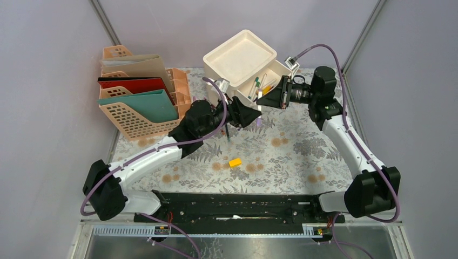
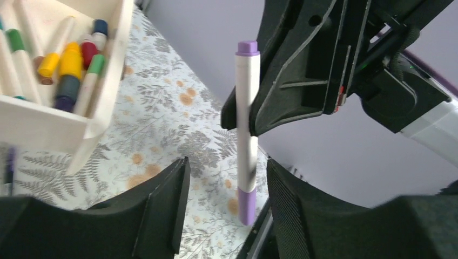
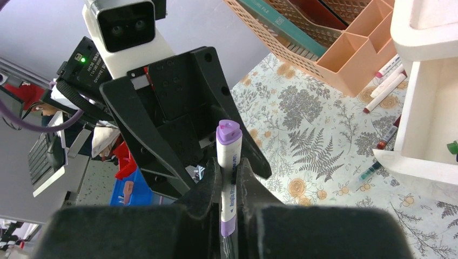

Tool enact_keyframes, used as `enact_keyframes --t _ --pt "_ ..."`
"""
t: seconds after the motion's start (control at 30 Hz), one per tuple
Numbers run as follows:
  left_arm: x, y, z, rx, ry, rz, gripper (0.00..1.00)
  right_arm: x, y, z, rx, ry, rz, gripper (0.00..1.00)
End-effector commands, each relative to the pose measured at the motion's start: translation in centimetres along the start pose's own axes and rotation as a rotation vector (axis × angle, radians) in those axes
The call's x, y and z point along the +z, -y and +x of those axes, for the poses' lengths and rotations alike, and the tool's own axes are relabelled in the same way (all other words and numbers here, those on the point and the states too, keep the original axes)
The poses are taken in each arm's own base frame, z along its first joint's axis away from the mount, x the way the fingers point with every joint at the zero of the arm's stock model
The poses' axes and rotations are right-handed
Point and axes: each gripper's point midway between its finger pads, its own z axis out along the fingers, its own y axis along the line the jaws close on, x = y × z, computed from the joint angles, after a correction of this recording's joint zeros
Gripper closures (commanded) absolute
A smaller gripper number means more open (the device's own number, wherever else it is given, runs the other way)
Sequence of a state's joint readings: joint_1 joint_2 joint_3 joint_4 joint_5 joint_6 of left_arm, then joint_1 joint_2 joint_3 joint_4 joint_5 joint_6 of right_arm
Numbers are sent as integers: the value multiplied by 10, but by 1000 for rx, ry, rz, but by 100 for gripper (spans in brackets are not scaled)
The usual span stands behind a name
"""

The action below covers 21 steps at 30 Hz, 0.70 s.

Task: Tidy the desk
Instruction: Place the stationery in the drawer.

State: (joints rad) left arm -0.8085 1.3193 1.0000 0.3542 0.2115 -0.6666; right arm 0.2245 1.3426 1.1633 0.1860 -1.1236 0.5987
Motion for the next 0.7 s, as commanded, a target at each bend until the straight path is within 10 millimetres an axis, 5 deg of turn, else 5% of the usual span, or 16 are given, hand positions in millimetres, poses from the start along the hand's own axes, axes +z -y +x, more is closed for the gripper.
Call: enact_keyframes --t 0.0,0.23,0.67 --pt "-24 2 -38 83 115 -87 35 3 -17 -9 -92 -26 -77 100" --pt "-77 -21 -63 260 231 -262 2 2 -8 -32 -299 -41 37 100" --pt "-133 -83 -67 259 243 -540 1 -6 47 -85 -486 70 368 100"
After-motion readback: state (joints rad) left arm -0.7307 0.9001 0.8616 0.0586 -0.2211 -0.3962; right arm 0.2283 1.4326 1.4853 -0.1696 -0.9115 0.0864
